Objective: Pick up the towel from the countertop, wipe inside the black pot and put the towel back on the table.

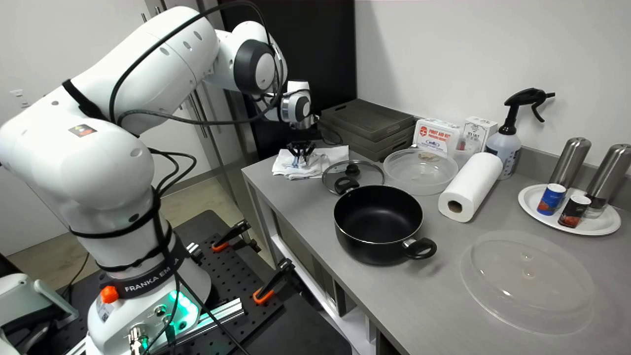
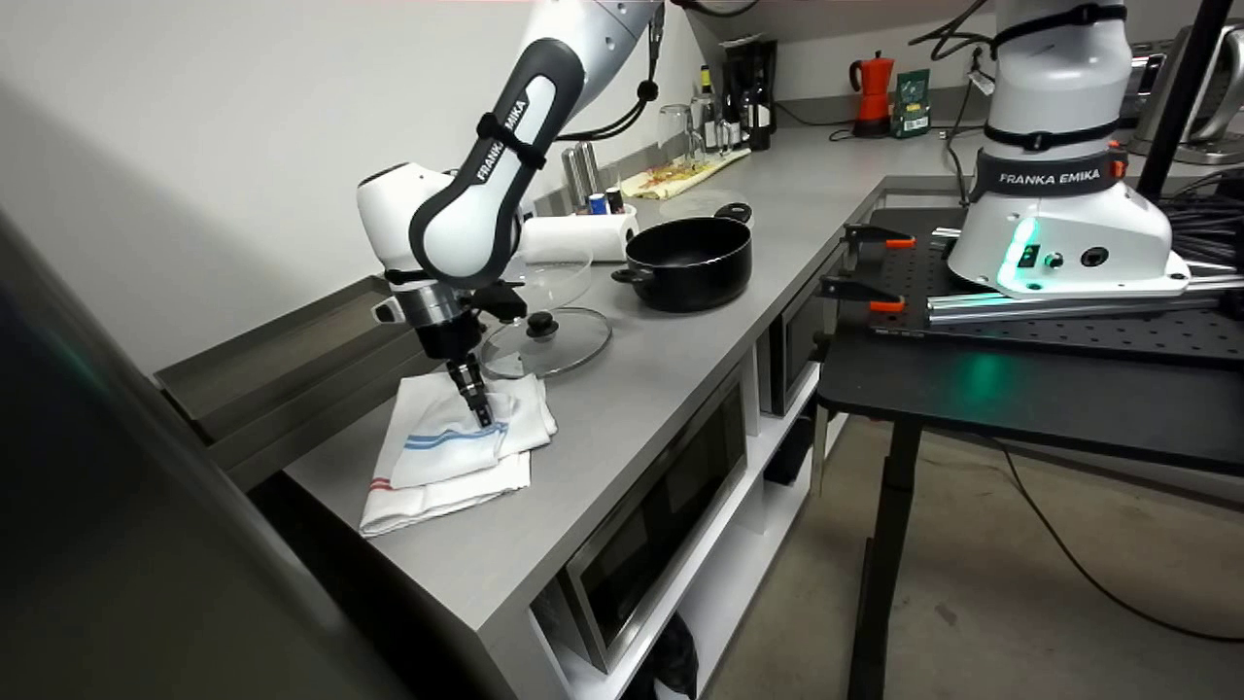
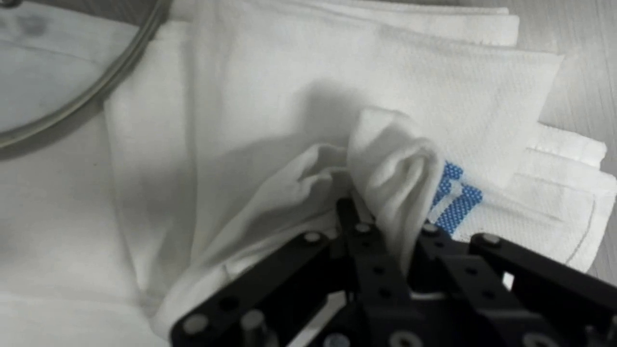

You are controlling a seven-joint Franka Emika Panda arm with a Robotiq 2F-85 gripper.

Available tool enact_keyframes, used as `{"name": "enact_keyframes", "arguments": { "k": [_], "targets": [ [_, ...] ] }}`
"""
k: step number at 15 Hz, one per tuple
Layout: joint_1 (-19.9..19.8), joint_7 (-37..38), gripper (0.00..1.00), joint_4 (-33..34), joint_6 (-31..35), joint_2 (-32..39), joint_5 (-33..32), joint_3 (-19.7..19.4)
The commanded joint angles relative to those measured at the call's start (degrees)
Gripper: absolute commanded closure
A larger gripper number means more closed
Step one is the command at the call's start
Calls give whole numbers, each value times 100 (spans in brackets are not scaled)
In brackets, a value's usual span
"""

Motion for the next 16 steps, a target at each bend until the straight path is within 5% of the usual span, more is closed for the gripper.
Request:
{"name": "enact_keyframes", "arguments": {
  "k": [1,16],
  "targets": [
    [-37,61,97,-487,271,-419,20,103],
    [-516,537,97,-3237,1607,-3129,473,215]
  ]
}}
